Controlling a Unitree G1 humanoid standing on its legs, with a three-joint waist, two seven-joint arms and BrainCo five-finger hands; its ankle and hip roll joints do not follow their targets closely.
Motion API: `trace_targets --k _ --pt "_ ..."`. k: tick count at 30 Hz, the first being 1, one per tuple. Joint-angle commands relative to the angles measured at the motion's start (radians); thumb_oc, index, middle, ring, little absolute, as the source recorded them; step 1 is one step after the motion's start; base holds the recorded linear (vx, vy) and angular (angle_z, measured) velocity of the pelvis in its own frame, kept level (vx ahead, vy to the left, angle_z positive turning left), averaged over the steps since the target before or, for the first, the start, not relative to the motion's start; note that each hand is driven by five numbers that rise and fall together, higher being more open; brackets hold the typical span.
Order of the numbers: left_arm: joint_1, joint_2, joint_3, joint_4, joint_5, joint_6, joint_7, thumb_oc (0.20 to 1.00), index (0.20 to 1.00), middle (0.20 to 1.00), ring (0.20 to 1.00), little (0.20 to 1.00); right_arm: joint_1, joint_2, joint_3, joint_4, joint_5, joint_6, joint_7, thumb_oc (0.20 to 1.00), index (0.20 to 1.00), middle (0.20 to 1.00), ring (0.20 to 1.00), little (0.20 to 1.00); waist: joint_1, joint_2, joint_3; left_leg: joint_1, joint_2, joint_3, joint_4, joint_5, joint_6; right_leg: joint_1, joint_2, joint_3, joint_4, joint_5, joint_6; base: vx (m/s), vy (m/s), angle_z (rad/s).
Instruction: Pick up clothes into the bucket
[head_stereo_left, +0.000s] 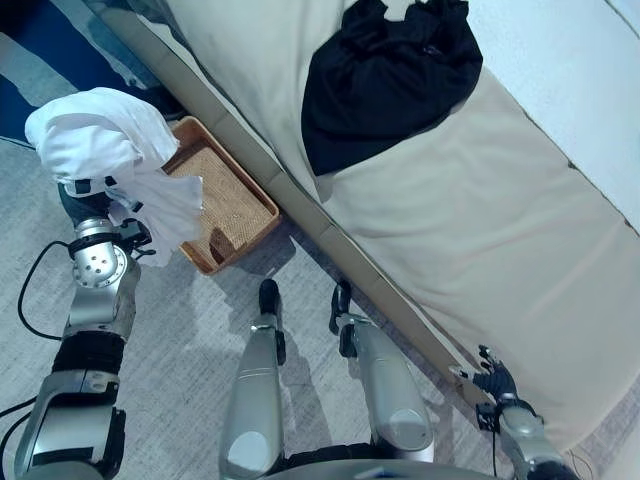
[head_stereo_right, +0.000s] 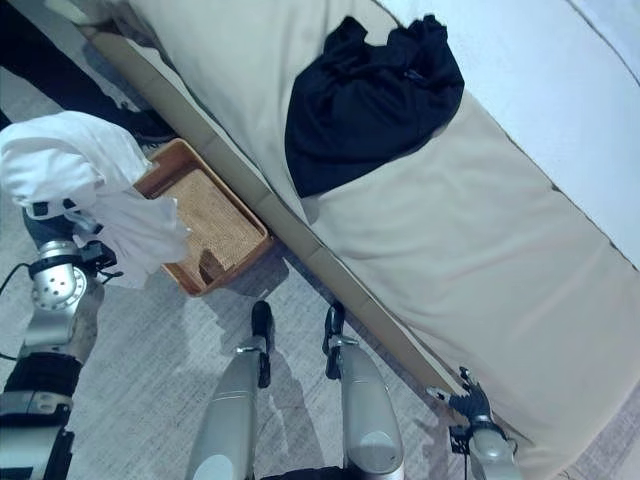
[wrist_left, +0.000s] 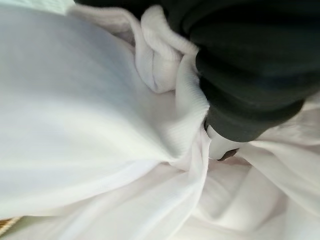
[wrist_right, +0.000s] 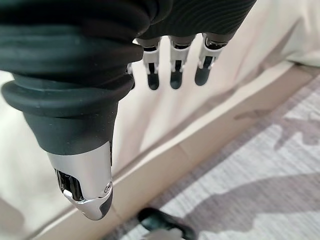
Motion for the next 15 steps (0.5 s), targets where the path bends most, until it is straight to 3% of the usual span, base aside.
trace_targets --k 1,2,3,4,8,9,10,15 --pt "-0.072 0.062 0.017 -0.01 -0.032 -0.075 0.039 0.2 0.2 0.2 0.2 0.2 0.042 -0.044 0.031 -0.039 0.052 -0.042 -0.048 1.0 1.0 1.0 1.0 1.0 -0.011 -0.019 -0.012 -0.016 -0.002 -0.026 0.159 -0.144 0.011 0.001 -0.053 0.072 0.023 0.017 0.075 0.03 0.056 -0.12" --pt "-0.096 0.069 0.003 0.003 -0.042 -0.074 0.039 0.2 0.2 0.2 0.2 0.2 0.037 -0.044 0.033 -0.052 0.061 -0.045 -0.054 1.0 1.0 1.0 1.0 1.0 -0.013 -0.021 -0.009 -0.043 -0.001 -0.025 0.182 -0.152 0.013 -0.028 -0.051 0.075 0.044 0.013 0.076 -0.04 0.045 -0.09" --pt "-0.112 0.077 -0.008 0.014 -0.043 -0.074 0.043 0.2 0.2 0.2 0.2 0.2 0.035 -0.043 0.031 -0.054 0.071 -0.049 -0.058 1.0 1.0 1.0 1.0 1.0 -0.016 -0.026 -0.008 -0.089 -0.005 -0.021 0.196 -0.125 0.018 -0.065 -0.056 0.07 0.044 0.038 0.069 -0.03 0.053 -0.09" --pt "-0.14 0.09 -0.024 0.028 -0.05 -0.073 0.06 0.2 0.2 0.2 0.2 0.2 0.036 -0.046 0.034 -0.065 0.079 -0.056 -0.073 1.0 1.0 1.0 1.0 1.0 -0.021 -0.03 -0.008 -0.133 -0.001 -0.03 0.248 -0.174 0.019 -0.106 -0.047 0.076 0.084 0.001 0.077 -0.02 0.034 -0.06" --pt "-0.191 0.114 -0.047 0.061 -0.056 -0.066 0.087 0.2 0.2 0.2 0.2 0.2 0.032 -0.044 0.037 -0.072 0.091 -0.064 -0.101 1.0 1.0 1.0 1.0 1.0 -0.031 -0.044 -0.008 -0.208 0.003 -0.034 0.29 -0.186 0.024 -0.176 -0.041 0.072 0.107 -0.002 0.081 0.02 0.003 -0.01" --pt "-0.211 0.126 -0.059 0.075 -0.063 -0.062 0.09 0.871 0.871 0.871 0.871 0.871 0.029 -0.045 0.037 -0.076 0.096 -0.066 -0.113 1.0 1.0 1.0 1.0 1.0 -0.033 -0.048 -0.008 -0.245 0.005 -0.038 0.306 -0.19 0.026 -0.208 -0.04 0.069 0.114 -0.003 0.084 0.0 0.0 0.0" --pt "-0.213 0.126 -0.06 0.076 -0.063 -0.062 0.089 1.0 1.0 1.0 1.0 1.0 0.029 -0.045 0.037 -0.076 0.096 -0.066 -0.113 1.0 1.0 1.0 1.0 1.0 -0.032 -0.048 -0.008 -0.247 0.005 -0.038 0.307 -0.19 0.026 -0.209 -0.039 0.069 0.115 -0.004 0.084 0.0 0.001 -0.05" --pt "-0.284 0.119 -0.099 0.164 -0.094 -0.028 0.115 1.0 1.0 1.0 1.0 1.0 0.03 -0.033 0.058 -0.067 0.109 -0.068 -0.14 1.0 1.0 1.0 1.0 1.0 -0.041 -0.053 -0.008 -0.301 0.006 -0.041 0.337 -0.203 0.037 -0.258 -0.043 0.06 0.127 -0.005 0.09 0.0 0.003 0.01"
